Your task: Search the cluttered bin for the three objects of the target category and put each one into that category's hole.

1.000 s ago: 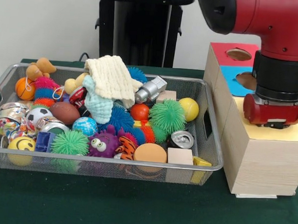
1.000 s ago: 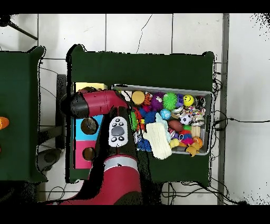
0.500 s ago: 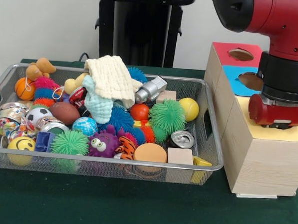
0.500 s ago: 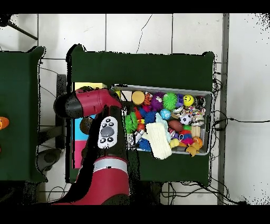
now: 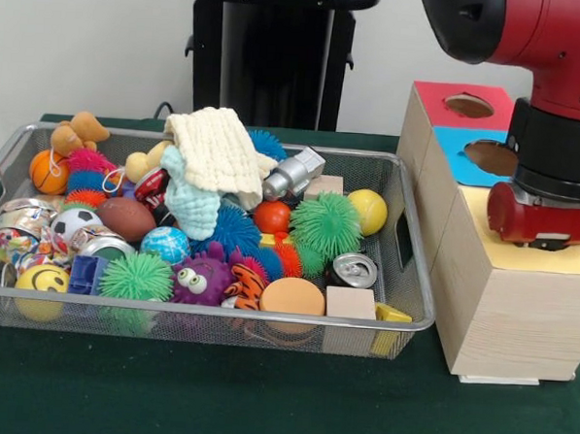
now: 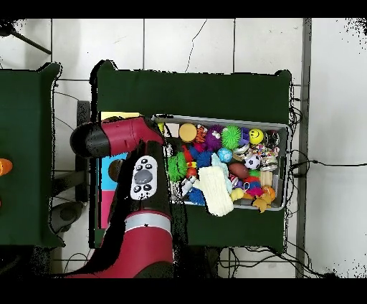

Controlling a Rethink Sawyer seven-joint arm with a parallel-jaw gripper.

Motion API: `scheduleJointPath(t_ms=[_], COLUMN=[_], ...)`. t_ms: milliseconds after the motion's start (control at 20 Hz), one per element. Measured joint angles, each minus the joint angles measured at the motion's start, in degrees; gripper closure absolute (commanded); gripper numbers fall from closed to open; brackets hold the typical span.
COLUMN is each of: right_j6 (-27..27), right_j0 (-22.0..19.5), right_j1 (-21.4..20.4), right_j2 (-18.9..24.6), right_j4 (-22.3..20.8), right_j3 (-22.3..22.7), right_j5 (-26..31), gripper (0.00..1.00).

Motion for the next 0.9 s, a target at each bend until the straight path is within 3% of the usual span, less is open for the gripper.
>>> scheduleJointPath(t_ms=[900], right_j6=[0.0], right_j0=[0.8], right_j1=[0.6], right_j2=[-0.9], right_j4=[0.2], right_j3=[-1.3], right_j5=[1.8], gripper=[0.0])
